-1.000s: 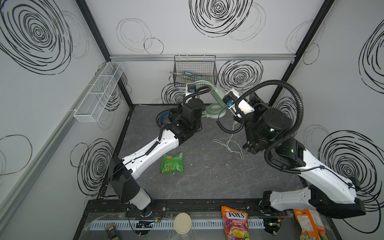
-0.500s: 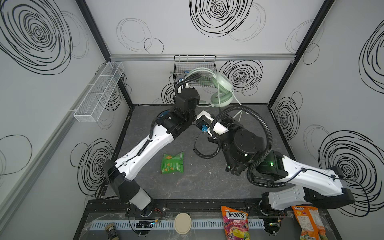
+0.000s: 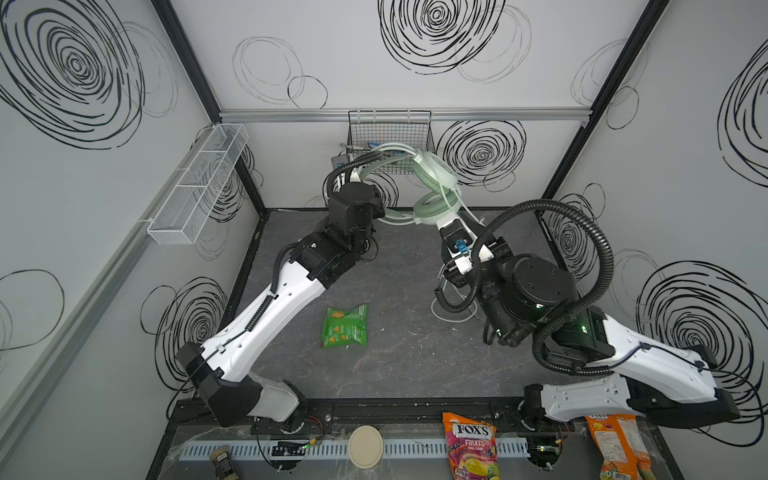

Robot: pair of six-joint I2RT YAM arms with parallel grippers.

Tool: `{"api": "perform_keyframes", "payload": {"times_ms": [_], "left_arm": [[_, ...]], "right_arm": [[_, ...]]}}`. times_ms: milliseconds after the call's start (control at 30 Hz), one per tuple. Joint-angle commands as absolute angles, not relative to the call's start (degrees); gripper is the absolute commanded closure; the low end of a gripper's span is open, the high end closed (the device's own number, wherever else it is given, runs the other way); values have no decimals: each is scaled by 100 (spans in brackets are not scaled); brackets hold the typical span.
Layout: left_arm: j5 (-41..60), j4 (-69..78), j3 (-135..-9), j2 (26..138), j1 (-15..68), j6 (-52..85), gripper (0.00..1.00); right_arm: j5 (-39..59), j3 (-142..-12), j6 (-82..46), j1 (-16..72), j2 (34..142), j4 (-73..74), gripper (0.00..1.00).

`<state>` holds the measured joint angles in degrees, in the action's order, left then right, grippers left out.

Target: Wrap the headphones

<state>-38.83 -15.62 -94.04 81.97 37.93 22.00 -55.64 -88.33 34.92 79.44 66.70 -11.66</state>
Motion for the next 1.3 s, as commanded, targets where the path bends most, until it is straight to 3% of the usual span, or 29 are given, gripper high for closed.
{"api": "perform_keyframes", "payload": {"times_ms": [0, 200, 267, 367, 467, 667, 1000, 1133, 1267], "left_arm": [[-3639, -639, -9413, 8038, 3740, 2870, 100], [-3751, -603, -9469, 8026, 3670, 2656, 100], [-3641, -489, -9415, 7978, 3615, 2392, 100], [-3489, -69, -9169, 7827, 3630, 1886, 100], [-3410, 253, -9035, 7755, 3672, 1676, 100], [-3271, 601, -9022, 7732, 3727, 1432, 100], [-3149, 765, -9072, 7685, 3672, 1792, 100], [-3059, 725, -9136, 7633, 3595, 1848, 100], [-2911, 654, -9168, 7576, 3518, 2161, 100]], "right_arm": [[-4465, -8743, 3069, 8048, 6481, -1259, 84], [-4639, -8690, 3032, 8134, 6350, -1629, 84], [-4794, -8666, 3010, 8130, 6167, -1759, 77], [-4696, -8605, 3006, 8137, 5830, -1878, 57], [-4646, -8659, 3033, 8130, 5783, -2053, 55], [-4541, -8697, 3033, 8130, 5767, -2033, 41], [-4630, -8605, 3006, 8125, 5866, -1811, 52], [-4683, -8550, 3029, 8121, 5775, -1734, 52], [-4677, -8387, 2978, 8122, 5720, -1464, 45]]}}
